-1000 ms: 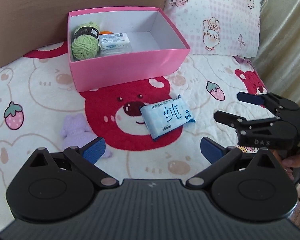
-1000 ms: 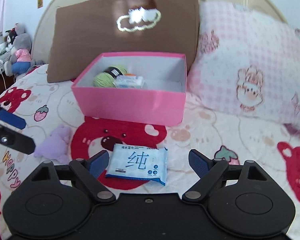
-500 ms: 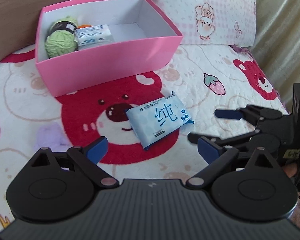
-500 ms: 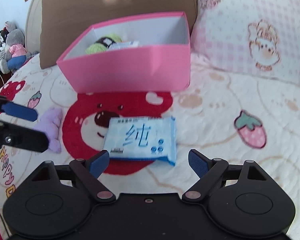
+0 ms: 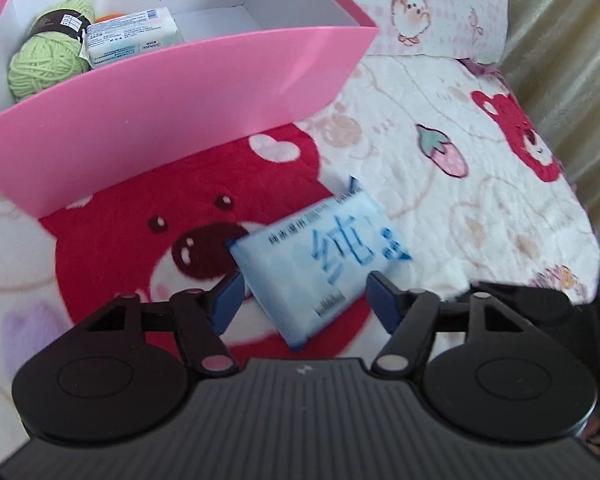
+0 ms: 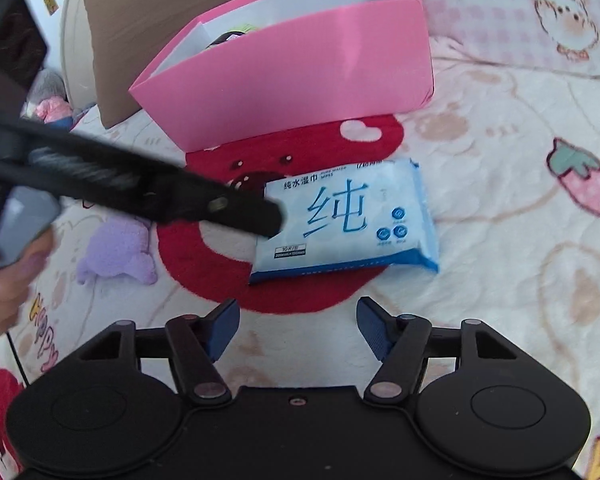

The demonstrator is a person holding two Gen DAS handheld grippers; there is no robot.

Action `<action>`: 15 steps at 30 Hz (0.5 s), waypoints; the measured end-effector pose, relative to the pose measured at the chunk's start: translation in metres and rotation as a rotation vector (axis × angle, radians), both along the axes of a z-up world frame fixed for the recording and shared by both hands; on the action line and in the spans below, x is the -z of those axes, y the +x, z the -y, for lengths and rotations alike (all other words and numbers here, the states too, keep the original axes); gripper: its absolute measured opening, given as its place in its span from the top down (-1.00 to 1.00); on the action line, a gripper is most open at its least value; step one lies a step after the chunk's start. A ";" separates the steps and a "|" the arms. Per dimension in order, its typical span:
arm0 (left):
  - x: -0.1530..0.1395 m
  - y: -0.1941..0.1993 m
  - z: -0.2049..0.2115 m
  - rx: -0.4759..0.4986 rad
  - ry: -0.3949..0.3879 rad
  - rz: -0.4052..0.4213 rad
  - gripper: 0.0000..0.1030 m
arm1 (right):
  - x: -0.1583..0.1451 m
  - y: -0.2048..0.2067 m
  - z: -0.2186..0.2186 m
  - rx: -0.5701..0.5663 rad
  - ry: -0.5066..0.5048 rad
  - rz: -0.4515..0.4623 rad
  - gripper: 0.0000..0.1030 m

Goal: Organize objects
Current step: 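Move the open left tool toward the wet-wipes pack on the quilt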

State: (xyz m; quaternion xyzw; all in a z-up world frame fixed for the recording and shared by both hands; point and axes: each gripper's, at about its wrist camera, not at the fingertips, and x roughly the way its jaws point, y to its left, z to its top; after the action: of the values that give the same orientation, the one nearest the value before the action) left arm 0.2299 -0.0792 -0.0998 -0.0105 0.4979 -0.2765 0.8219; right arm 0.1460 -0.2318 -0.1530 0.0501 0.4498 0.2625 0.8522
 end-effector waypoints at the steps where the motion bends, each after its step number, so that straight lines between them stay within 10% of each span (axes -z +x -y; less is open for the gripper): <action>1: 0.004 0.004 0.000 0.009 -0.003 0.004 -0.07 | 0.002 0.000 0.000 0.009 0.006 0.005 -0.35; 15: 0.024 0.030 -0.001 0.035 -0.020 0.042 -0.04 | 0.009 0.000 -0.002 0.070 0.019 0.044 -0.24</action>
State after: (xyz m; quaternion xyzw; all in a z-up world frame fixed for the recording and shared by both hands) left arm 0.2604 -0.0784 -0.1236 -0.0040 0.4776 -0.2961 0.8272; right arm 0.1457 -0.2302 -0.1622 0.0682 0.4263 0.2378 0.8701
